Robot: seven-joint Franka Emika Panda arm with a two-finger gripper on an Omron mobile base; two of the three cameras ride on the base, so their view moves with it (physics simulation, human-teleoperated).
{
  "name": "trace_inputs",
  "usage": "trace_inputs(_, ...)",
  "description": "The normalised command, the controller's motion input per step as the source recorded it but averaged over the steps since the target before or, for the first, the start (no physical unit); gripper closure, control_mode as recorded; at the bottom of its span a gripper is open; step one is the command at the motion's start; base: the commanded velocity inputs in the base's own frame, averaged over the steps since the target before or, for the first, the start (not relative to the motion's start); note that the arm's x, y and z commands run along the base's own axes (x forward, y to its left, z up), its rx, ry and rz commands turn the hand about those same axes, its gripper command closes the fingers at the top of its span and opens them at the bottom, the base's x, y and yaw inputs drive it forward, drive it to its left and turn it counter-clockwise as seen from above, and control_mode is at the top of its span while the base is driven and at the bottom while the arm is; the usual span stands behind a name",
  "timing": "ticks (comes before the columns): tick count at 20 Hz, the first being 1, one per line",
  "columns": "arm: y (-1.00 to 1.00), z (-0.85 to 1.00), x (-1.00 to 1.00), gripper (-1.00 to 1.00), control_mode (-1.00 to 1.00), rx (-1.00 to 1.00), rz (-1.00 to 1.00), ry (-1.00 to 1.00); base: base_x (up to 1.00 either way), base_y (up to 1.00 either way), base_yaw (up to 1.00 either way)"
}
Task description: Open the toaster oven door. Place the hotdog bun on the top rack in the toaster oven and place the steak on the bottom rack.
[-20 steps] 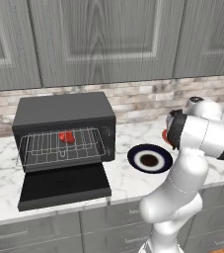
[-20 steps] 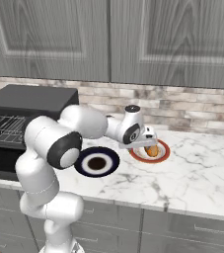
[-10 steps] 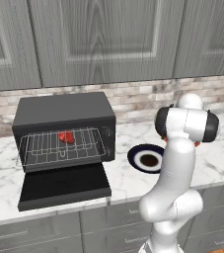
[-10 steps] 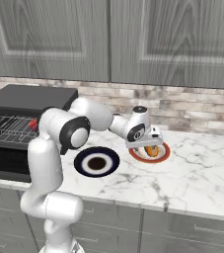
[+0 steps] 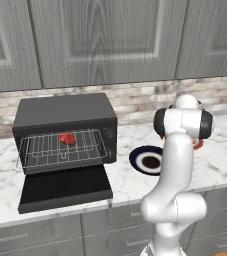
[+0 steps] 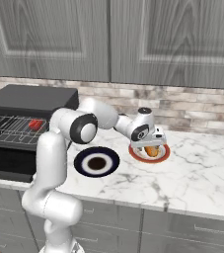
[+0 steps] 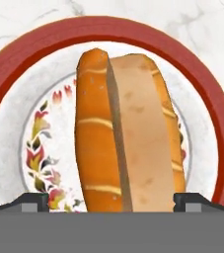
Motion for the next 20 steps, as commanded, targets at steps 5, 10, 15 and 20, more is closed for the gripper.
trace_inputs(5, -0.01, -0.24, 0.13, -1.00, -1.00, -0.01, 0.00, 0.00, 0.00, 0.00, 0.00)
trace_inputs(10, 0.00, -0.22, 0.07, 1.00, -1.00, -0.01, 0.00, 0.00, 0.00, 0.00, 0.00)
trace_inputs(15, 0.01, -0.03, -0.09, 1.00, -1.00, 0.00, 0.02, 0.00, 0.00, 0.00, 0.00)
trace_inputs(20, 0.20, 0.22, -0.47, 1.00, -1.00, 0.03, 0.02, -0.02, 0.00, 0.00, 0.00)
